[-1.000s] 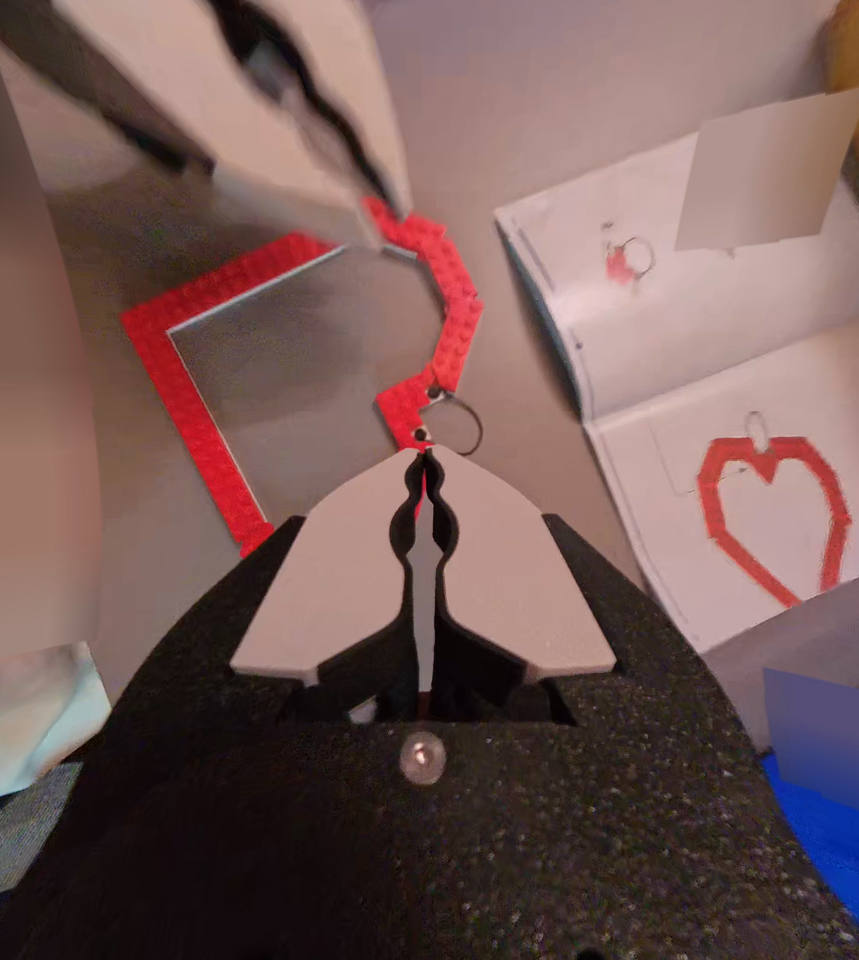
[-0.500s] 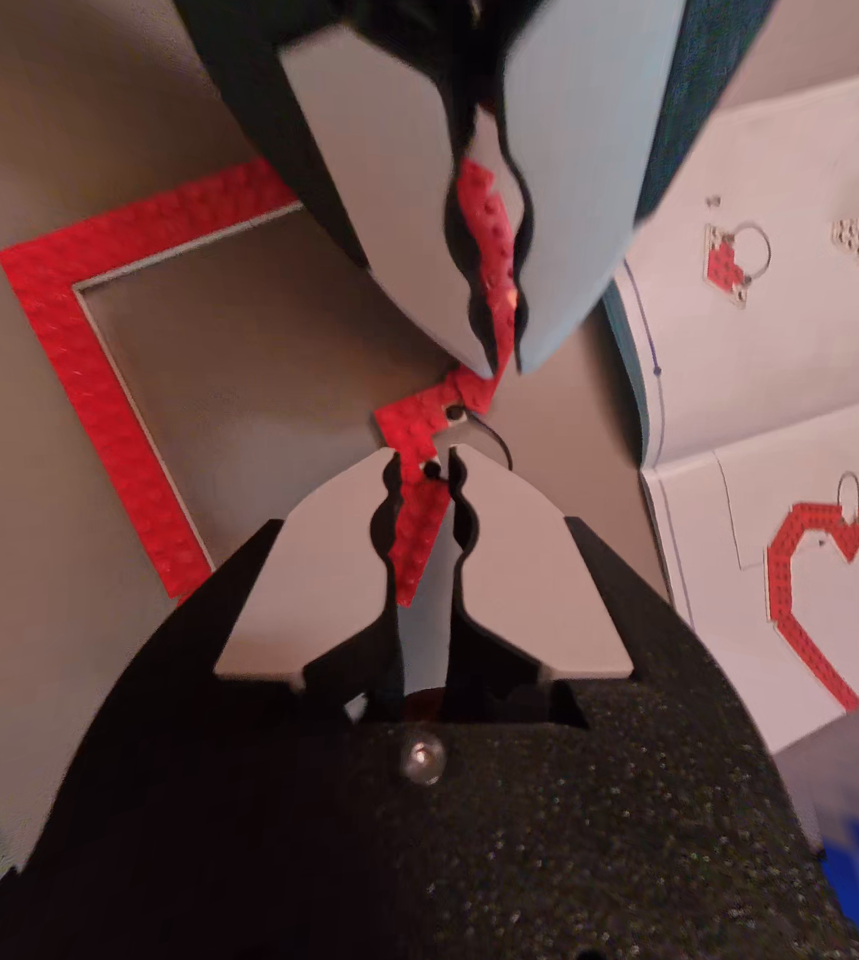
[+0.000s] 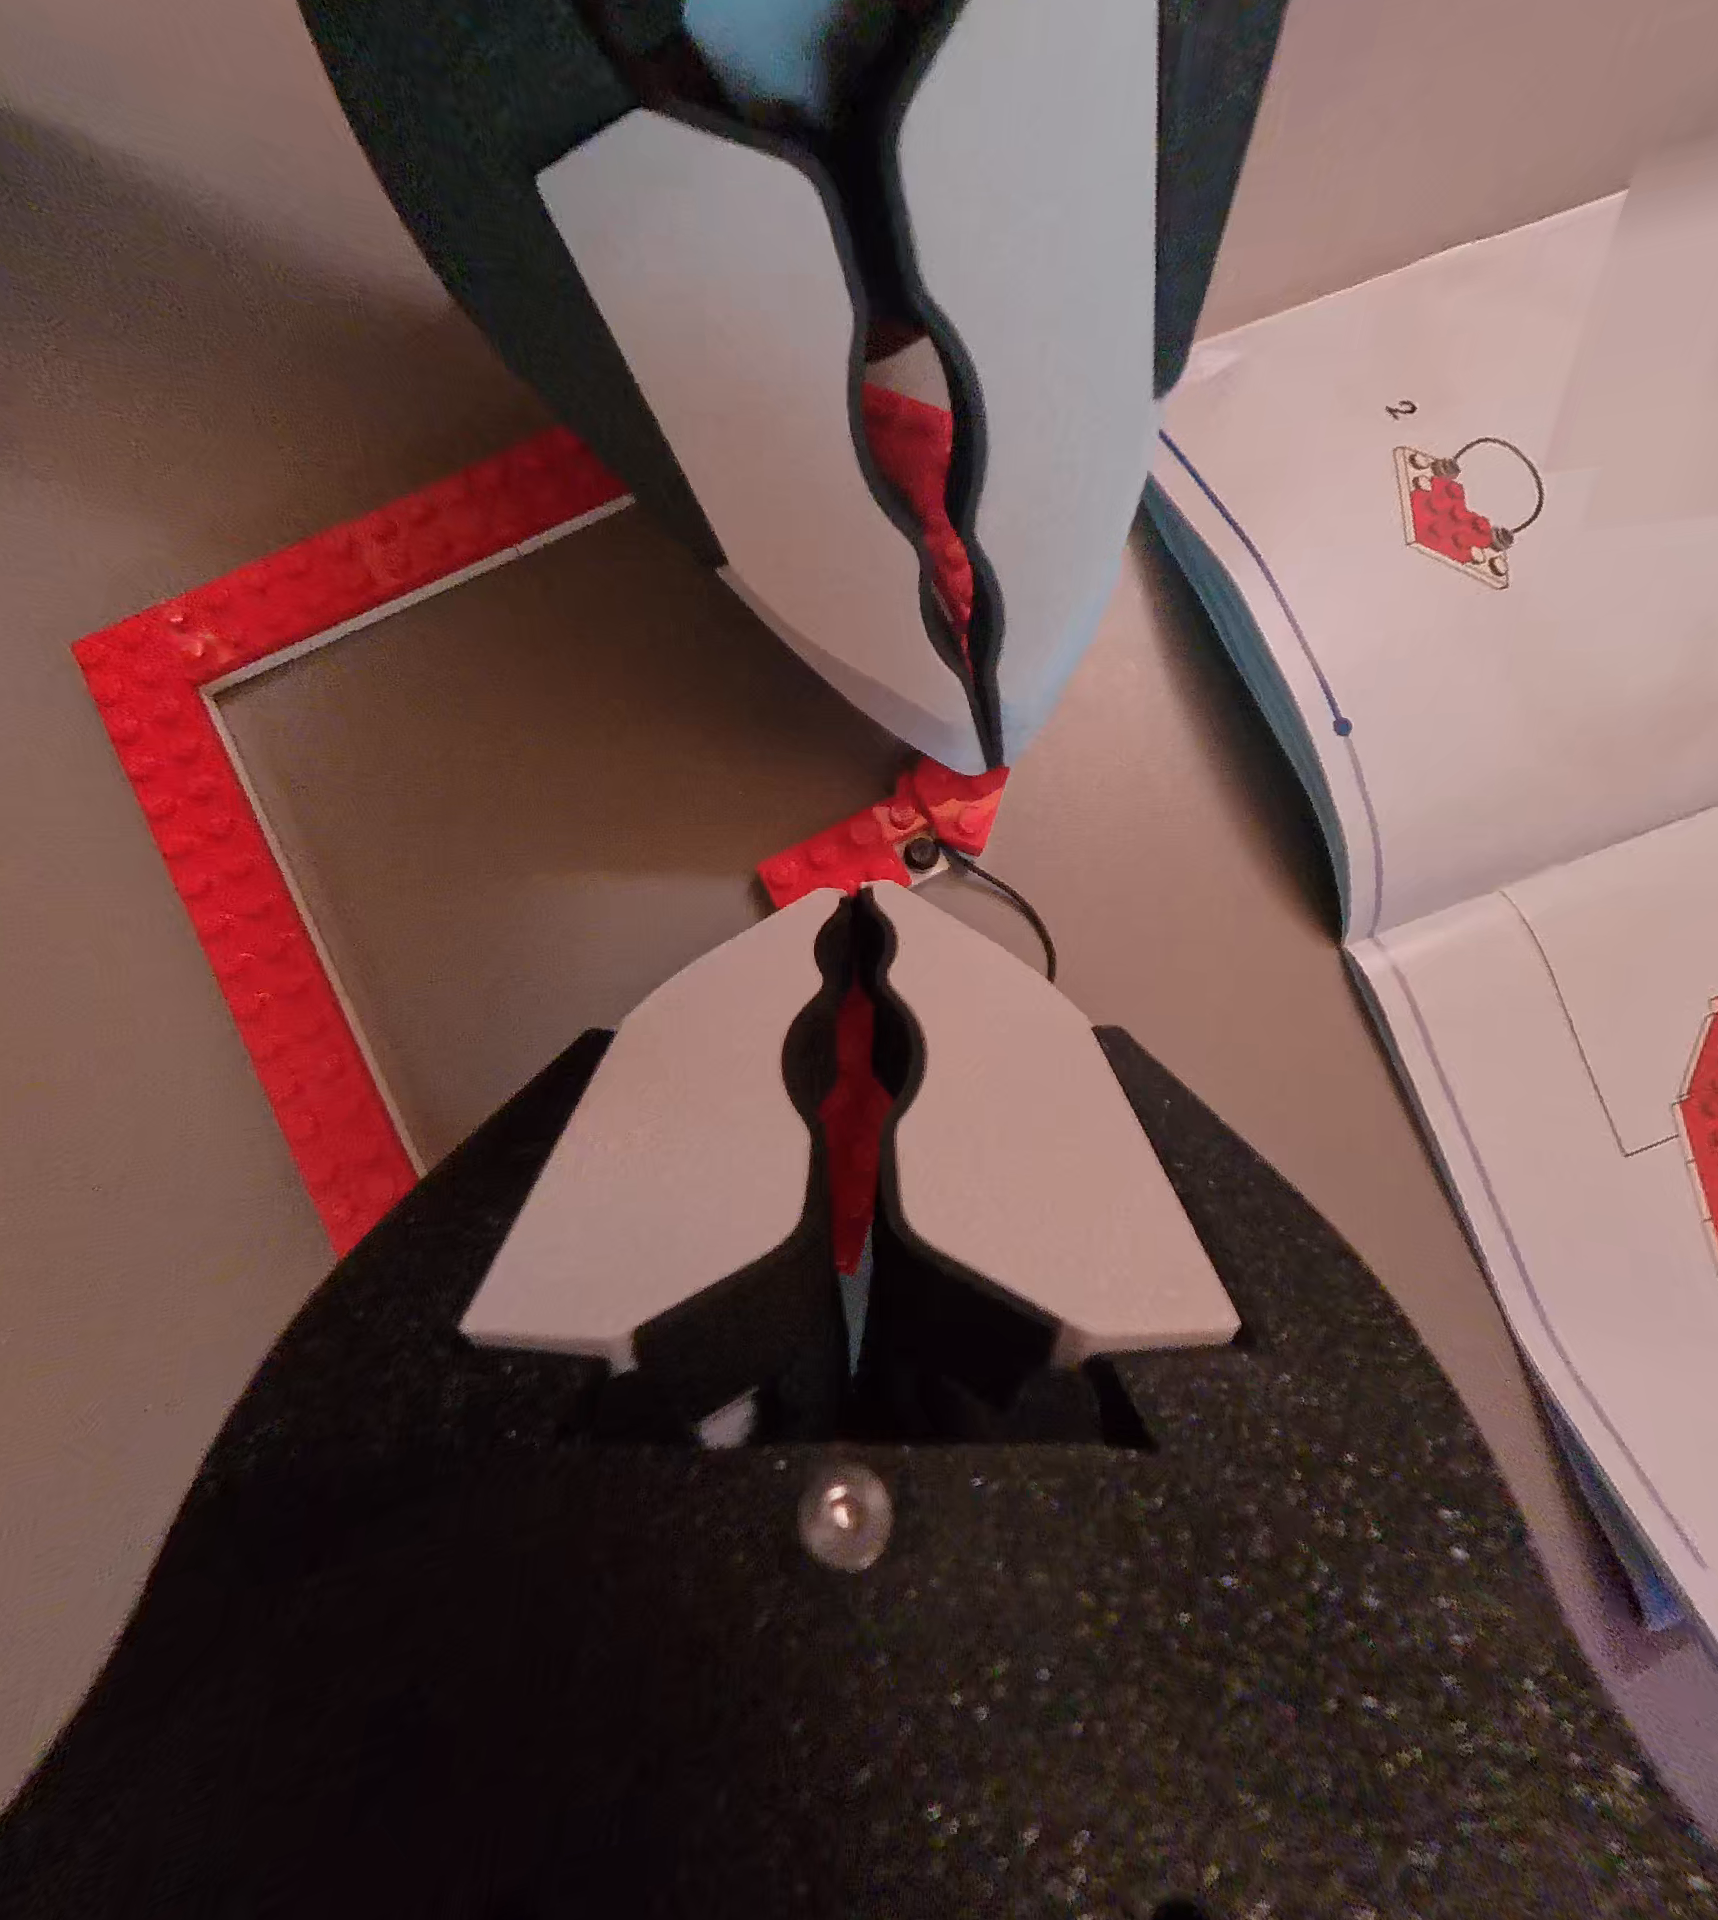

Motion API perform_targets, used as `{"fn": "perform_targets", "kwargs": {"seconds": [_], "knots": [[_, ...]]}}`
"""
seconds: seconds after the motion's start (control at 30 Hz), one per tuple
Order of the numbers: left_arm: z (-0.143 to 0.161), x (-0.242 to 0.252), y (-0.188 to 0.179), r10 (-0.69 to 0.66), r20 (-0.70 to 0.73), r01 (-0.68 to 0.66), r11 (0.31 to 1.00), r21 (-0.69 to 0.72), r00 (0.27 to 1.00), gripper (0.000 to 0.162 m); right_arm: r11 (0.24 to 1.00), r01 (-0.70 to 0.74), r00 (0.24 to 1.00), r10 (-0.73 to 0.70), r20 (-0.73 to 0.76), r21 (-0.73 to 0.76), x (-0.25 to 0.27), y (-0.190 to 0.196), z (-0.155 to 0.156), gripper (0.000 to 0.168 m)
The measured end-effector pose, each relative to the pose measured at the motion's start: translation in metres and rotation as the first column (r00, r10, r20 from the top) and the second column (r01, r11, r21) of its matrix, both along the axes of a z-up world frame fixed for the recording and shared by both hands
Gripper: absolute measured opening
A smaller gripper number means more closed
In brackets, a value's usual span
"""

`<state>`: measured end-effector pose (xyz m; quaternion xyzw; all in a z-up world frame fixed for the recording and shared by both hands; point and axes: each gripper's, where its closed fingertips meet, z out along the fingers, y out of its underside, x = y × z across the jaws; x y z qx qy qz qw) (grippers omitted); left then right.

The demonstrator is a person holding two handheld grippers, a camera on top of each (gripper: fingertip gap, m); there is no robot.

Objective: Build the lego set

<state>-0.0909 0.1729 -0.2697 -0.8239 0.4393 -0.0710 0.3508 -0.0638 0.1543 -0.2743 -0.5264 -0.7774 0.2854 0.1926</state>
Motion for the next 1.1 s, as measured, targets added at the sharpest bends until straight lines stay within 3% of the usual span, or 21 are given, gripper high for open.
{"fn": "perform_targets", "kwargs": {"seconds": [0.13,0.23,0.33,0.43,0.5,0.57,0.73,0.83,1.0,1.1], "knots": [[0.001,-0.002,-0.001,0.01,-0.025,-0.009,0.999,0.034,1.0,0.0,0.991,-0.097,0.993,0.103,-0.055,0.094,0.0,0.0,0.003,0.0],[0.022,-0.037,0.002,0.203,-0.014,-0.2,0.972,0.126,0.979,0.021,0.999,0.021,0.976,-0.027,-0.215,-0.029,0.002,0.008,0.042,0.022],[0.021,-0.067,-0.023,0.318,0.037,-0.32,0.945,0.068,0.947,0.034,0.985,0.172,0.977,-0.172,-0.122,-0.016,0.03,0.028,0.038,0.047],[0.007,-0.069,-0.036,0.38,0.098,-0.38,0.925,-0.017,0.92,0.035,0.977,0.212,0.977,-0.212,-0.005,-0.004,0.042,0.02,0.008,0.051],[-0.005,-0.058,-0.041,0.39,0.108,-0.38,0.919,-0.104,0.914,0.037,0.971,0.239,0.971,-0.239,0.014,0.017,0.036,0.017,-0.004,0.045],[-0.008,-0.054,-0.039,0.426,0.119,-0.411,0.902,-0.134,0.897,0.03,0.967,0.253,0.967,-0.253,0.002,0.041,0.029,0.019,-0.004,0.018],[-0.008,-0.045,-0.065,0.523,0.105,-0.487,0.837,-0.249,0.846,0.019,0.987,0.018,0.998,-0.01,-0.055,0.161,0.023,0.022,-0.002,0.018],[-0.007,-0.023,-0.094,0.474,0.134,-0.418,0.855,-0.306,0.87,0.023,0.979,-0.179,0.98,0.186,-0.066,0.093,0.028,0.01,-0.002,0.018],[-0.004,-0.027,-0.095,0.523,0.144,-0.496,0.847,-0.19,0.84,0.025,0.974,-0.165,0.982,0.147,-0.12,-0.158,0.001,0.009,0.038,0.025],[-0.006,-0.03,-0.091,0.589,0.174,-0.556,0.805,-0.206,0.789,0.028,0.973,-0.218,0.975,0.221,0.02,-0.08,-0.015,0.013,0.025,0.028]]}}
